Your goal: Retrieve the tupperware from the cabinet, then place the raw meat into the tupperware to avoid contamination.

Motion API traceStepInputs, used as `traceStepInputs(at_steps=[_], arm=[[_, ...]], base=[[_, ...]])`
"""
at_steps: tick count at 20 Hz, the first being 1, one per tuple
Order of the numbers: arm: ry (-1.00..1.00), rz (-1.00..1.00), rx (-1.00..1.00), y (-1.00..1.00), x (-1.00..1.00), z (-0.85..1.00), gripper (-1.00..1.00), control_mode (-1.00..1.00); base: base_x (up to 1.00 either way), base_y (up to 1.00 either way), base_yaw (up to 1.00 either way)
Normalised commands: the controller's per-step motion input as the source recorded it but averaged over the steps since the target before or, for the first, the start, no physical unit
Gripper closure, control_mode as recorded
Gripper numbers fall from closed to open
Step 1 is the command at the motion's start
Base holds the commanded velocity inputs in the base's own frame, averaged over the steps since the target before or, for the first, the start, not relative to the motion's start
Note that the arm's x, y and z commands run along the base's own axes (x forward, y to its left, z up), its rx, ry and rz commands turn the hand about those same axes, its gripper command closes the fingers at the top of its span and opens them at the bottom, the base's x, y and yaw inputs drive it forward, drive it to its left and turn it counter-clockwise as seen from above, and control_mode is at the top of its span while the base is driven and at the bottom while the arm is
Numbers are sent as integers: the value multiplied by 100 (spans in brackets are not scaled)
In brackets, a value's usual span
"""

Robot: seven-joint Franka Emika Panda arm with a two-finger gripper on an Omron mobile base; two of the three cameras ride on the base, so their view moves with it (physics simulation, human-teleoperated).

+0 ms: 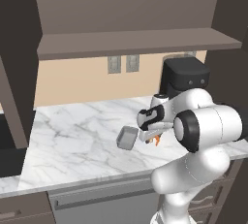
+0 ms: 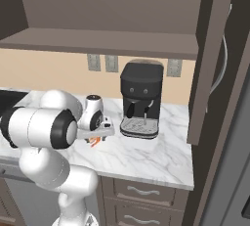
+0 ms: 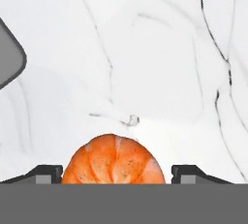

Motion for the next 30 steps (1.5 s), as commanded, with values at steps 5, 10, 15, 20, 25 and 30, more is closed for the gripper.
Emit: traceStepInputs(at_steps=[5, 10, 15, 20, 25, 30], arm=[[0, 0, 0, 0, 6, -14, -100, -100], [0, 0, 1, 0, 6, -12, 100, -100], [0, 0, 1, 0, 5, -8, 100, -100], [0, 0, 0, 0, 0, 0, 100, -100], [0, -3, 0, 0, -1, 0, 100, -100], [-6, 0, 0, 4, -13, 16, 100, -100]], base=[[0, 0, 0], [0, 0, 0], [0, 0, 0], [0, 0, 0], [0, 0, 0], [0, 0, 0]])
